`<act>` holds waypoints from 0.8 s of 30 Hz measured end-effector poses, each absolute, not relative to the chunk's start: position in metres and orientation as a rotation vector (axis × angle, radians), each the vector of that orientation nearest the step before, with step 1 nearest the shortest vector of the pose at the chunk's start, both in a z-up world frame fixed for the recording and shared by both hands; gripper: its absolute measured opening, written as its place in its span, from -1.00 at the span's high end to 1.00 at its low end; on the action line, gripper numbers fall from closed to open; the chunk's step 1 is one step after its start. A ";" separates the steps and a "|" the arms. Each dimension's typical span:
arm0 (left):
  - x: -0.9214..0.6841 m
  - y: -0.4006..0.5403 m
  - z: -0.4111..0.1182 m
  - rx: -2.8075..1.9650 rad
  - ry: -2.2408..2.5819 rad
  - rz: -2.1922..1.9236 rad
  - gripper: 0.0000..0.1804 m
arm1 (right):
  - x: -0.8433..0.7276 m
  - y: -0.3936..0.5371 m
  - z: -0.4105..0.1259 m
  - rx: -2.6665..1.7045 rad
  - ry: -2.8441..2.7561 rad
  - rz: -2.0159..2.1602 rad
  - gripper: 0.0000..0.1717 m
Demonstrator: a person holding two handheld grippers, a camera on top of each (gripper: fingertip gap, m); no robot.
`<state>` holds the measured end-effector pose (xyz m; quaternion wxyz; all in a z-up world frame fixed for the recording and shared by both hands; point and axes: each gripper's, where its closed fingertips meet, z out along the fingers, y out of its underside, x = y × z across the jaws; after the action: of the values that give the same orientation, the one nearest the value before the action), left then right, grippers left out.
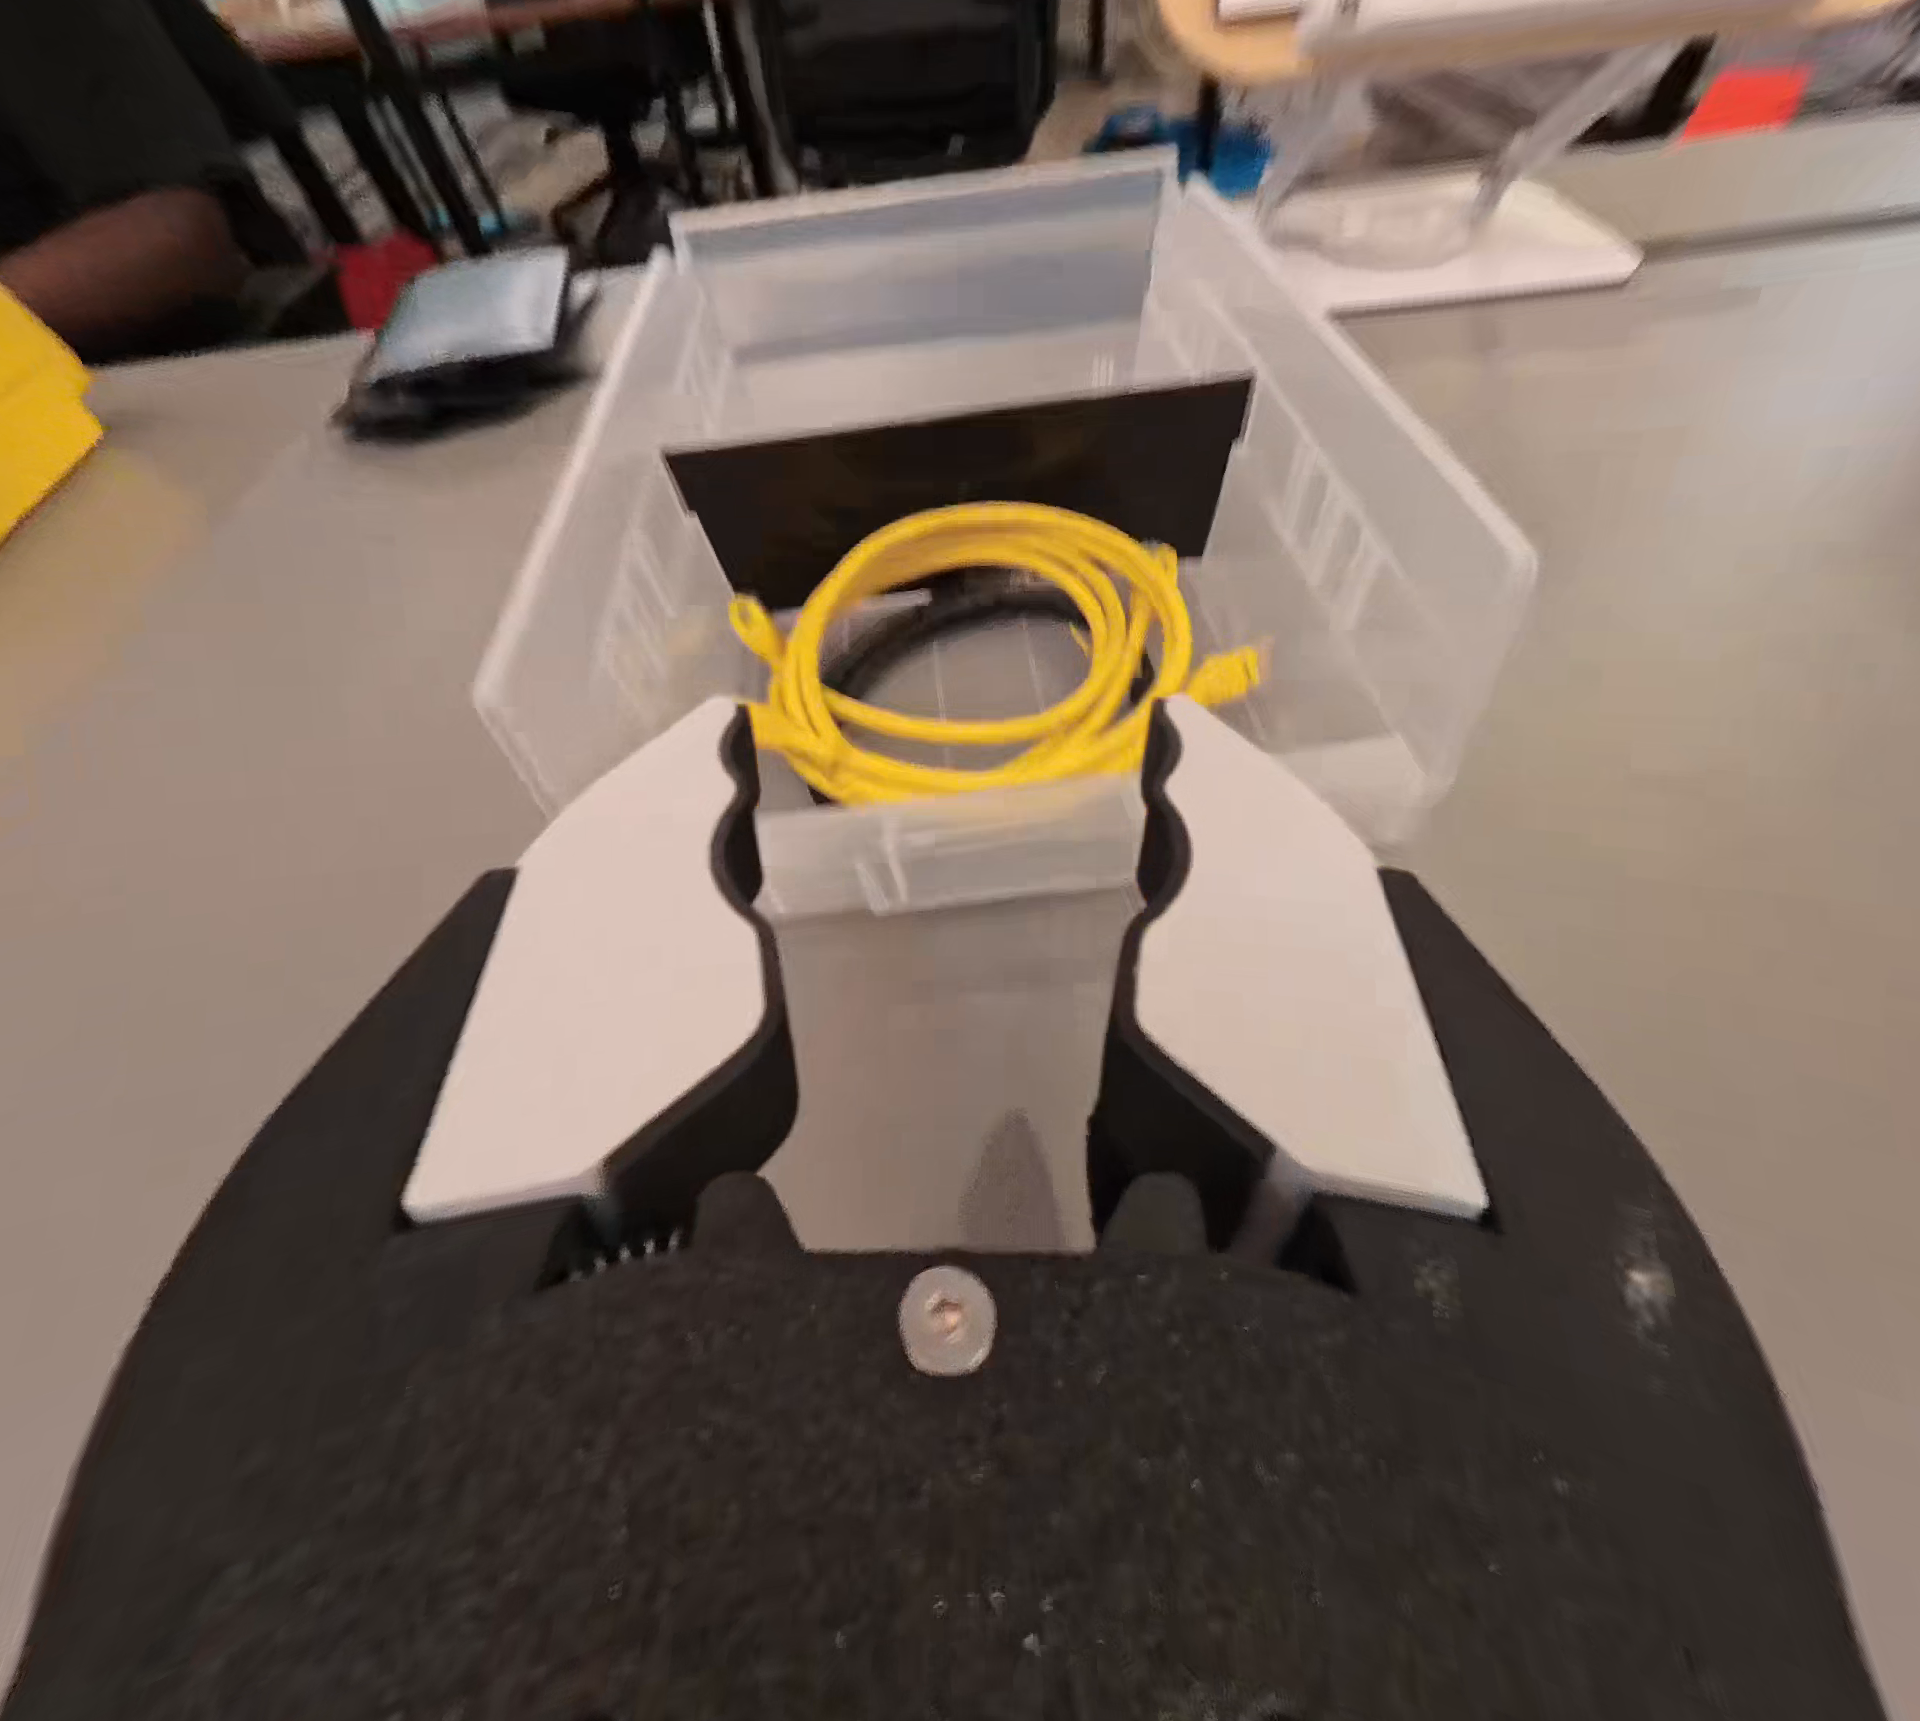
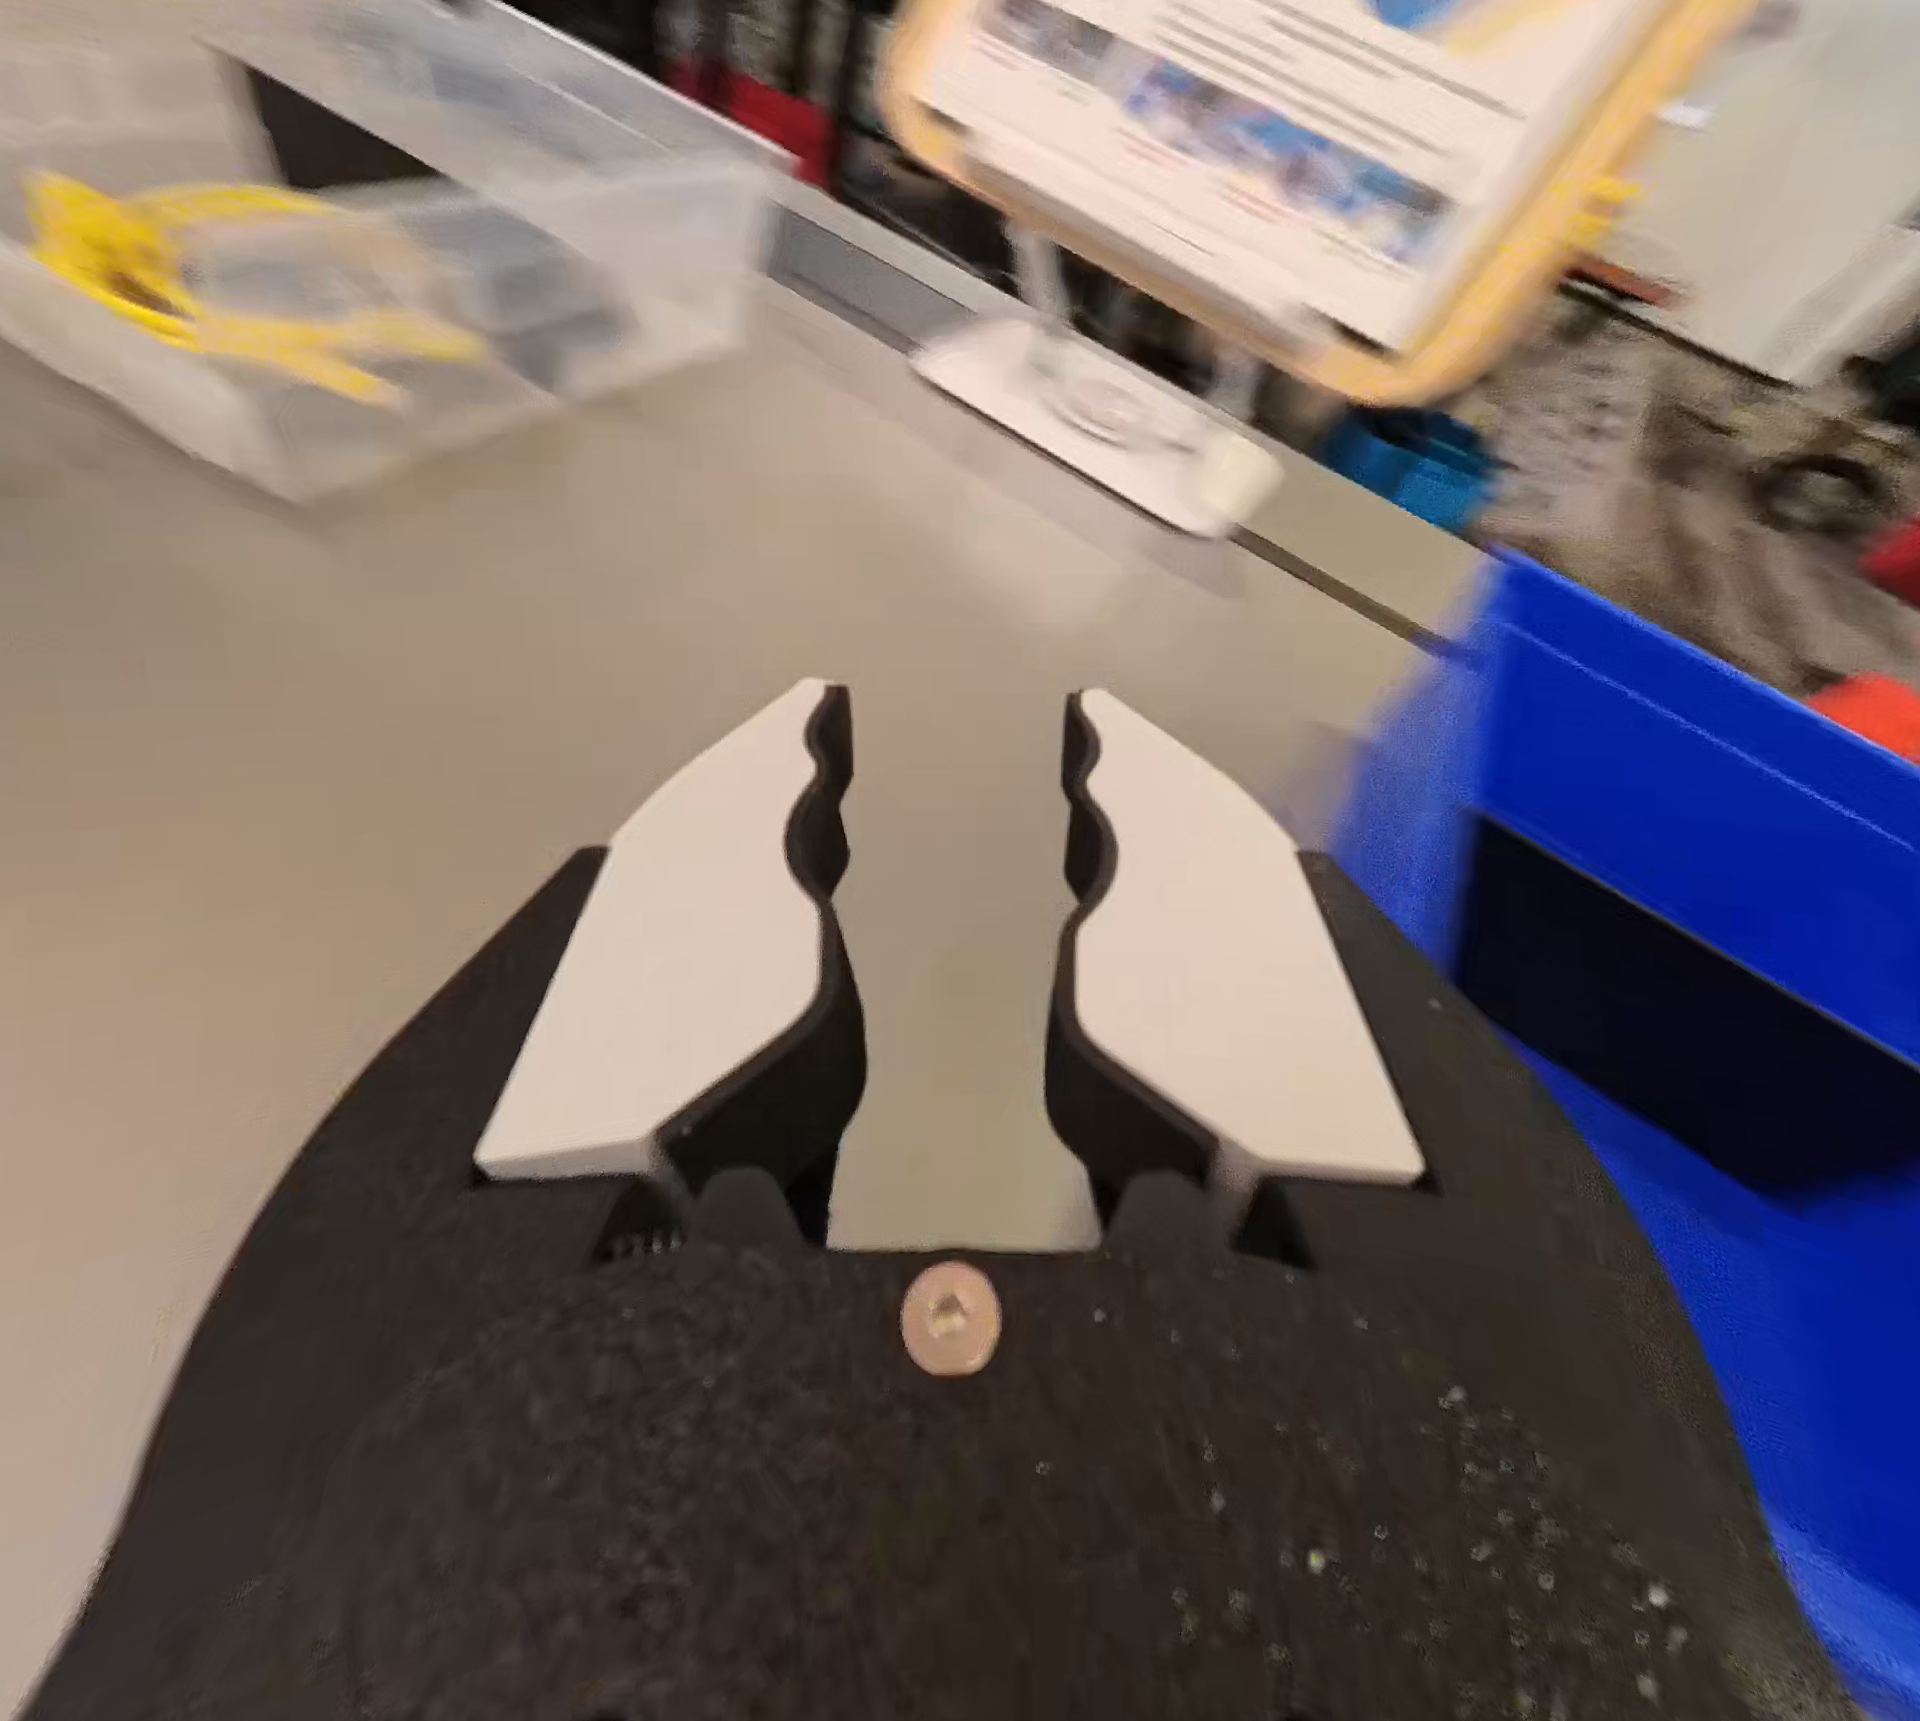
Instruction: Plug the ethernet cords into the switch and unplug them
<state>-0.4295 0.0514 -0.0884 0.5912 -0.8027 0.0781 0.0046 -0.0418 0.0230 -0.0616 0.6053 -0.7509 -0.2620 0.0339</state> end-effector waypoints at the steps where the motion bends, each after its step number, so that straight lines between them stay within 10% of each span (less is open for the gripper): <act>1: -0.422 0.047 -0.094 -1.899 0.184 0.017 0.20 | 0.001 0.021 -0.065 -1.772 -0.525 -0.037 0.57; 24: -0.391 0.040 -0.095 -1.862 0.165 -0.335 0.21 | 0.166 0.004 -0.093 -1.772 0.044 0.106 0.50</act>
<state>-0.3914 0.0404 -0.0951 0.5821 -0.7973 0.0706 -0.1433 0.1659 0.0035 -0.0934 0.6311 -0.7741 0.0192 0.0462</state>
